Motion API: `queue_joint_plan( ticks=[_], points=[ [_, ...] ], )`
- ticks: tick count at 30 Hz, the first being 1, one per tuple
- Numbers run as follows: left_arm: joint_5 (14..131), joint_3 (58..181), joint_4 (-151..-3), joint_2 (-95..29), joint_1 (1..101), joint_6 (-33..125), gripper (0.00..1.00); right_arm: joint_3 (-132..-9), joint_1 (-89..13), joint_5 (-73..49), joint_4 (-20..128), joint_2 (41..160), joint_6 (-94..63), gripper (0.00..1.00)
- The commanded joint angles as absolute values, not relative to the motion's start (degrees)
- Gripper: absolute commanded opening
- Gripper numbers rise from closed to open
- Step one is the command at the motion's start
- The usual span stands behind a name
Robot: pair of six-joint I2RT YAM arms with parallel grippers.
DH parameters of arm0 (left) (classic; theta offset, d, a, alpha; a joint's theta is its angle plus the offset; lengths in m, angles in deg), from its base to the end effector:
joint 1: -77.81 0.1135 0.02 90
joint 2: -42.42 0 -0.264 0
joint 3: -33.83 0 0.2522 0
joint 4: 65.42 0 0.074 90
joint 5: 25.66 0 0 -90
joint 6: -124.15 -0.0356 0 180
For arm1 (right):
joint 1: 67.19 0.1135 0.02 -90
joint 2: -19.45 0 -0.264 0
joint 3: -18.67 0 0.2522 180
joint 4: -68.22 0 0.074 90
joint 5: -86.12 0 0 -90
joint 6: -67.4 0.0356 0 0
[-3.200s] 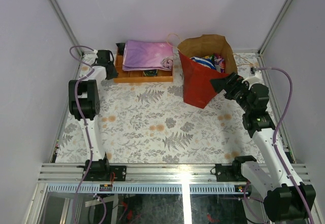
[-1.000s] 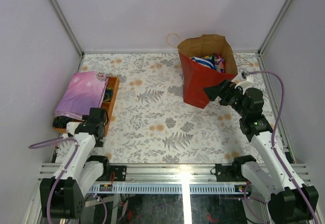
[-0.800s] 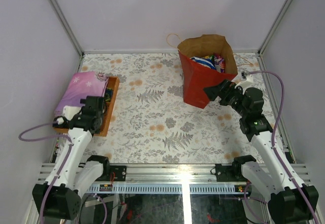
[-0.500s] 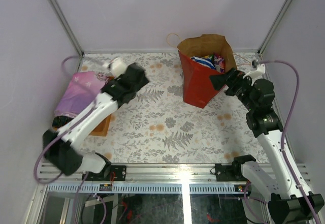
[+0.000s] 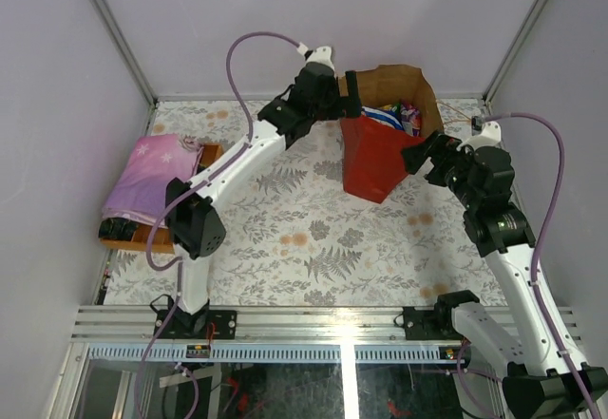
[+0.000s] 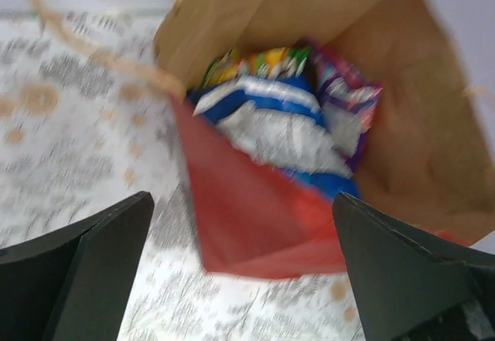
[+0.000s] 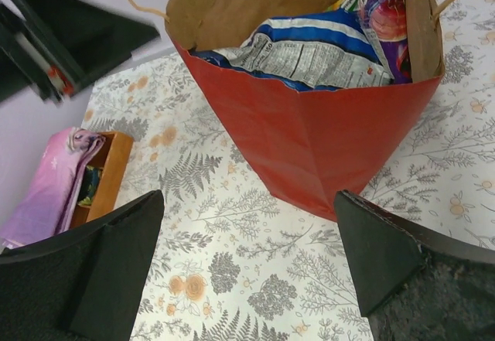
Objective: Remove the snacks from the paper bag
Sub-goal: Adjust the paper bag at the center of the board.
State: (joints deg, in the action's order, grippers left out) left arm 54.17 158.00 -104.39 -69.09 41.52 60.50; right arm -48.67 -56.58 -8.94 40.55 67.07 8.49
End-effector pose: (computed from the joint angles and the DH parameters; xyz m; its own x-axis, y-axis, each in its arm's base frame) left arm 0.3750 -0.2676 0.3661 -0.5221 -0.1586 -0.8380 0.2492 0.9113 -0.3277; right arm 0.1841 0.0377 0.3785 -0.2555 0.4755 -0.8418 -0.1604 0.8378 0.5219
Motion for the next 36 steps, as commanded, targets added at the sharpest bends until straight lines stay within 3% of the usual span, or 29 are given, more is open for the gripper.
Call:
queue_joint_plan(
  ticks=[1, 7, 14, 29, 32, 36],
  points=[
    [58.28, 171.91, -107.26, -77.35, 44.9, 59.83, 1.0, -48.75, -56.04, -7.3, 40.92, 66.95, 6.22, 0.99],
    [58.25, 176.52, -108.27, -82.47, 49.85, 62.65, 1.0, -48.29, -56.08, -7.92, 41.18, 67.04, 5.77, 1.0],
    [58.07, 171.31, -104.81, -80.48, 52.27, 62.75, 1.0, -47.13, -56.05, -8.86, 42.57, 67.64, 5.66, 0.99],
    [74.69, 175.21, -96.19, -87.13, 58.05, 69.06, 1.0, -45.79, -56.13, -9.51, 43.08, 68.64, 5.52, 0.99],
    [78.09, 174.89, -92.42, -88.09, 58.27, 70.35, 0.92, -45.46, -56.08, -9.66, 43.4, 68.54, 5.52, 1.0],
    [81.38, 175.15, -88.22, -88.86, 58.29, 71.54, 0.73, -45.22, -56.03, -10.09, 43.73, 69.14, 5.66, 0.99]
  ],
)
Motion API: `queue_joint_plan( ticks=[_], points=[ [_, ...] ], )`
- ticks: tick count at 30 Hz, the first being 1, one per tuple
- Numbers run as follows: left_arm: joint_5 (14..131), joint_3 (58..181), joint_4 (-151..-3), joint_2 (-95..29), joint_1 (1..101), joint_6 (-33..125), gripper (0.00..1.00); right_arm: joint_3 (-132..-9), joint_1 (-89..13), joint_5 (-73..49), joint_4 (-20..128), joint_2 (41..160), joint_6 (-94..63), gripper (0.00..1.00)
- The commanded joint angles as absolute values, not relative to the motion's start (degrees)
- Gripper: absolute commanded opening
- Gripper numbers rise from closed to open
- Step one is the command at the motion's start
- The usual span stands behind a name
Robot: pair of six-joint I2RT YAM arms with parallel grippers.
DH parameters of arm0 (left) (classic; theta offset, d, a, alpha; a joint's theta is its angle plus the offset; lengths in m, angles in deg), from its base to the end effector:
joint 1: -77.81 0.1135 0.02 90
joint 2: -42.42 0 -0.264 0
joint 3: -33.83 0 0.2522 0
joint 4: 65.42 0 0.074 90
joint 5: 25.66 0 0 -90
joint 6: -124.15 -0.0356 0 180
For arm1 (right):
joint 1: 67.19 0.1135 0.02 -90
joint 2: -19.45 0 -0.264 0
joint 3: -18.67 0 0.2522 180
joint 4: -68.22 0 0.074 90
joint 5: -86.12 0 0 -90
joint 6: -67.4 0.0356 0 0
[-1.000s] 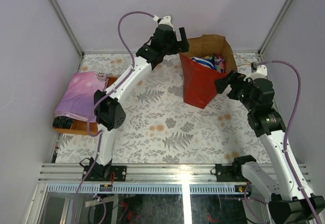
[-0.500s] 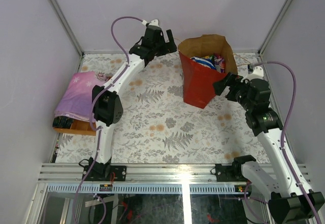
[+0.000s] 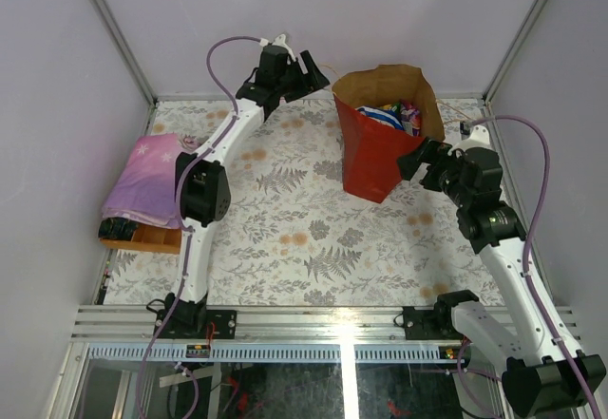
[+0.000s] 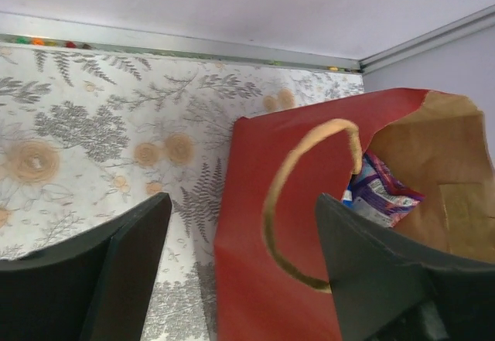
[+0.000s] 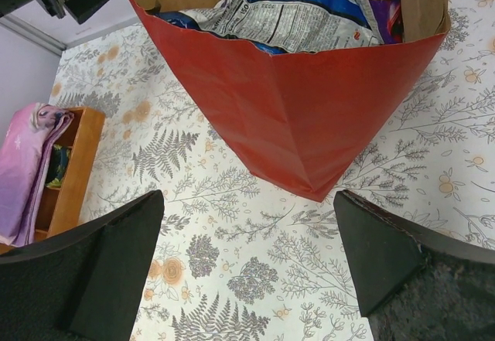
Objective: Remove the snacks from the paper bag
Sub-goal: Adjust the paper bag at the center of the board.
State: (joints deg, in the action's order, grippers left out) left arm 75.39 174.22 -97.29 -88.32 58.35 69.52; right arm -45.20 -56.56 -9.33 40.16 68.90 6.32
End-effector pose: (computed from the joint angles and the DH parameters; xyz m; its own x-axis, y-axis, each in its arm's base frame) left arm 0.5086 -0.1869 0.3146 -0.5769 -0.3987 -0.7129 0.1966 0.7793 -0.5950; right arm 0.1949 0.0400 0.3511 -0.3355 0.4268 -0.8398 -0.1281 0.8625 0.4896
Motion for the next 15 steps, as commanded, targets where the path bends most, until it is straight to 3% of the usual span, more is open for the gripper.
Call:
queue_joint_plan(
  ticks=[1, 8, 15],
  points=[
    [81.95, 175.34, -87.63, -88.82, 58.3, 71.66, 0.66, -45.2, -56.06, -10.18, 43.79, 69.24, 5.64, 1.0],
    [81.82, 174.86, -86.02, -87.04, 59.94, 70.27, 0.02, -44.62, -56.05, -10.55, 44.18, 69.46, 5.73, 0.99],
    [85.08, 172.31, -86.83, -82.83, 66.21, 69.52, 0.0, -44.28, -56.03, -11.04, 44.63, 69.38, 6.29, 1.0]
  ],
)
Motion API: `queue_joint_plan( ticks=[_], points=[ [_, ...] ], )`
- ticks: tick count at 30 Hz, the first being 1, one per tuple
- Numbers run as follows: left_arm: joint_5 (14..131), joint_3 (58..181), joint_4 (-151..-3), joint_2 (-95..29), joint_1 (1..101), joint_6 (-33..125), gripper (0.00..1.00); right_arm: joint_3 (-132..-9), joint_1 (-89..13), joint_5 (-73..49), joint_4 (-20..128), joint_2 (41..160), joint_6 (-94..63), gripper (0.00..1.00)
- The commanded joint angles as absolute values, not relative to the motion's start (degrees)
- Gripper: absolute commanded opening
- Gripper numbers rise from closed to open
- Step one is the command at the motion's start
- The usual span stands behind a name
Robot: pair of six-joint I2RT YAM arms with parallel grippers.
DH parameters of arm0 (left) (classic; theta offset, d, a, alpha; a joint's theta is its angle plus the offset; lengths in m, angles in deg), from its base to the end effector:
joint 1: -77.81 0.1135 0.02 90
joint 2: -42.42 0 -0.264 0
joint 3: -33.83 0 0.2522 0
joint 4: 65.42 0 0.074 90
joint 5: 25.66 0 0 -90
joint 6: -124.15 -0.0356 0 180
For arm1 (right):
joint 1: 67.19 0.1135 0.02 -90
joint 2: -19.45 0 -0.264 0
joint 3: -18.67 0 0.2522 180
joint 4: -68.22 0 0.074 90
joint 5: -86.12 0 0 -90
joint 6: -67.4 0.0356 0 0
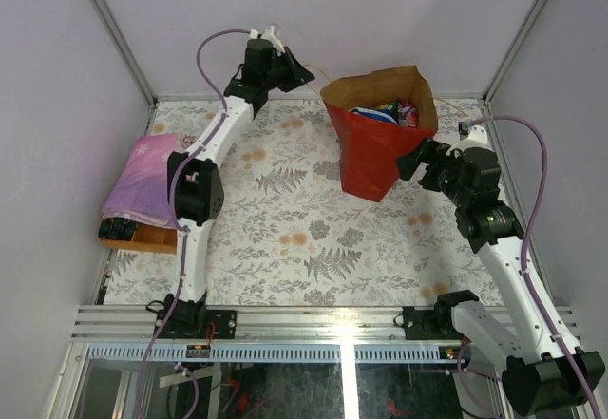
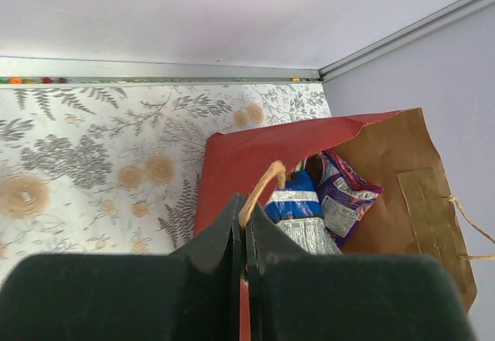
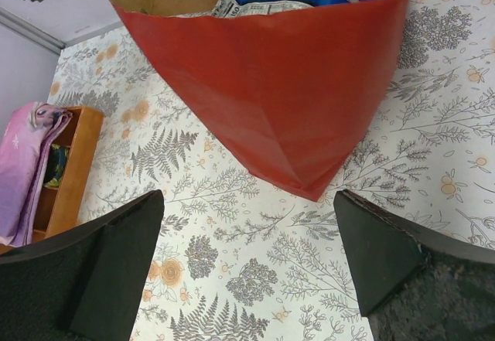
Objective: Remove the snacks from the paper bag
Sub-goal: Adjust the paper bag at the center of the board.
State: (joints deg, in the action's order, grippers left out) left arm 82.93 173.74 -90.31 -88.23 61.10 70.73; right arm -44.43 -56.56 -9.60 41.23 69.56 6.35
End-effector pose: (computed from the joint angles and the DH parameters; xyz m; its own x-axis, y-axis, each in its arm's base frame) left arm 0.5184 -0.1675 0.3254 -0.5449 -0.4262 -0.7221 0.3012 0.7043 -0.6429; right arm 0.1985 0.0409 0.3463 -0.3429 0.4257 -0.8374 -0.1287 0.8617 0.4908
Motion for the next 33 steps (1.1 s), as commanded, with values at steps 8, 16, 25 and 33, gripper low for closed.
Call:
queue_joint_plan(
  ticks=[8, 16, 25, 33],
  points=[
    [83.02, 182.23, -96.93, -82.18, 68.86, 60.01, 0.0, -44.09, -56.05, -13.16, 45.93, 69.23, 7.13, 0.99],
    [80.95, 186.7, -99.95, -80.31, 73.27, 53.39, 0.0, -43.85, -55.85, -15.46, 47.36, 68.41, 7.36, 1.0],
    [82.78, 192.75, -101.35, -80.05, 74.47, 43.95, 0.0, -42.97, -52.27, -14.84, 50.01, 71.16, 8.94, 1.0],
    [85.73, 187.71, -101.33, -80.08, 67.53, 41.97, 0.0, -44.14, -48.41, -12.16, 58.92, 78.44, 13.38, 1.0]
  ],
)
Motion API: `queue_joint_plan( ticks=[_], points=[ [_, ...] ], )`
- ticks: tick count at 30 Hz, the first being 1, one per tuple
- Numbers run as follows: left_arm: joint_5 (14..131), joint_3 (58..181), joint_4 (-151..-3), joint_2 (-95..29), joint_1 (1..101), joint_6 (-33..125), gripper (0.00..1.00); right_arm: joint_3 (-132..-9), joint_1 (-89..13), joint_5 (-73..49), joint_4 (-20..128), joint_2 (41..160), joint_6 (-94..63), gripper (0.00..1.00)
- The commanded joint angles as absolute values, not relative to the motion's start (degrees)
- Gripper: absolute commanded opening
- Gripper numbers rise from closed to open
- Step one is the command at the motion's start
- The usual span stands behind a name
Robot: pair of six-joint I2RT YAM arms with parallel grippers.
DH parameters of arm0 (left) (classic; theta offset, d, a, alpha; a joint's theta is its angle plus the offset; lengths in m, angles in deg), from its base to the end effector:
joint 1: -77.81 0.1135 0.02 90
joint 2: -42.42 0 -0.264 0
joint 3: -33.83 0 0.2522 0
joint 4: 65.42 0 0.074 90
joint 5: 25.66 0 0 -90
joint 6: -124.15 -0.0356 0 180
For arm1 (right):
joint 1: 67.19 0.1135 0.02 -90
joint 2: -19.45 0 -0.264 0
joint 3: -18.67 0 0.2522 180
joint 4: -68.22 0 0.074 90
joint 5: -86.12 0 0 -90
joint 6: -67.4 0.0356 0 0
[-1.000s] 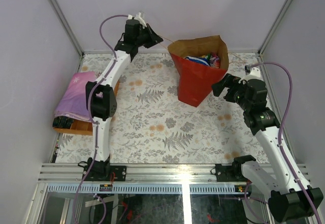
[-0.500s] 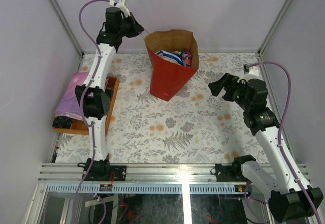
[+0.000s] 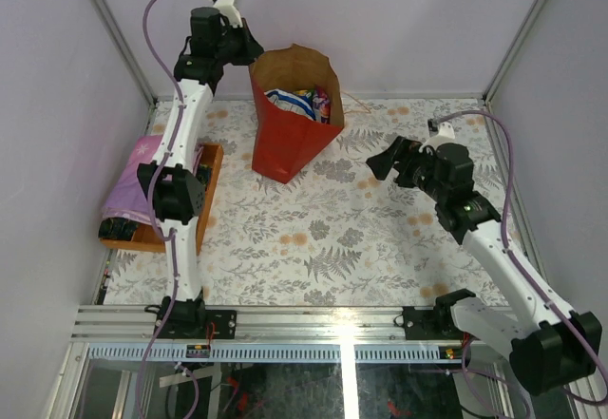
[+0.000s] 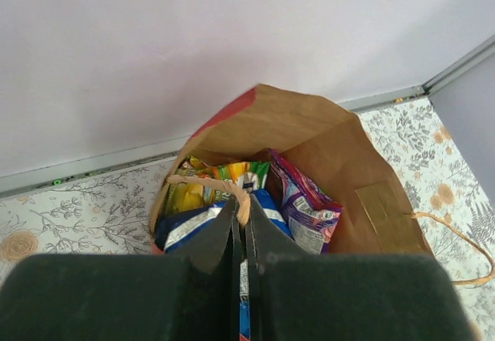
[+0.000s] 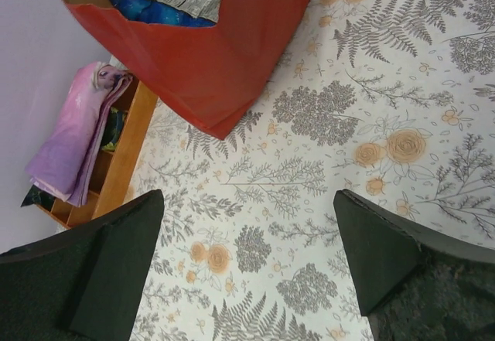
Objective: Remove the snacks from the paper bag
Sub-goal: Adjust the paper bag at the center of the board.
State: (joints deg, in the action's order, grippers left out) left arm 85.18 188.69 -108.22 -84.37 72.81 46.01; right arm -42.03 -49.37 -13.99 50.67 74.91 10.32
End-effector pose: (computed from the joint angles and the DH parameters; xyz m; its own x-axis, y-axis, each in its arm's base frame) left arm 0.5014 -0.0566 0.4163 -0.3351 -0.1635 -0.9279 0.3631 0.8864 -0.2873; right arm 0.2152 0.0757 0.3307 -0.4228 0.4261 -0.7998 -0.2796 0.7781 0.5624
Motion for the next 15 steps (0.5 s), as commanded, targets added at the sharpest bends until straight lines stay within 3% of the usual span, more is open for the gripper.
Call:
queue_joint_plan(
  ticks=[1, 8, 12, 15],
  points=[
    [84.29, 187.47, -101.77, -80.55, 65.79, 40.95, 0.0, -45.41, -48.39, -11.05, 59.56, 80.01, 13.83, 1.0],
    [80.1, 189.05, -103.27, -82.9, 58.31, 38.11, 0.0, -53.49, -48.44, -2.91, 64.91, 92.51, 16.98, 0.97],
    [79.95, 188.96, -102.79, -82.48, 55.98, 37.96, 0.0, -62.47, -48.46, -7.58, 65.9, 101.45, 17.76, 0.94],
    [80.18, 185.73, -102.29, -80.35, 55.11, 37.49, 0.0, -63.26, -48.41, -4.41, 65.92, 103.61, 18.35, 0.95]
  ],
)
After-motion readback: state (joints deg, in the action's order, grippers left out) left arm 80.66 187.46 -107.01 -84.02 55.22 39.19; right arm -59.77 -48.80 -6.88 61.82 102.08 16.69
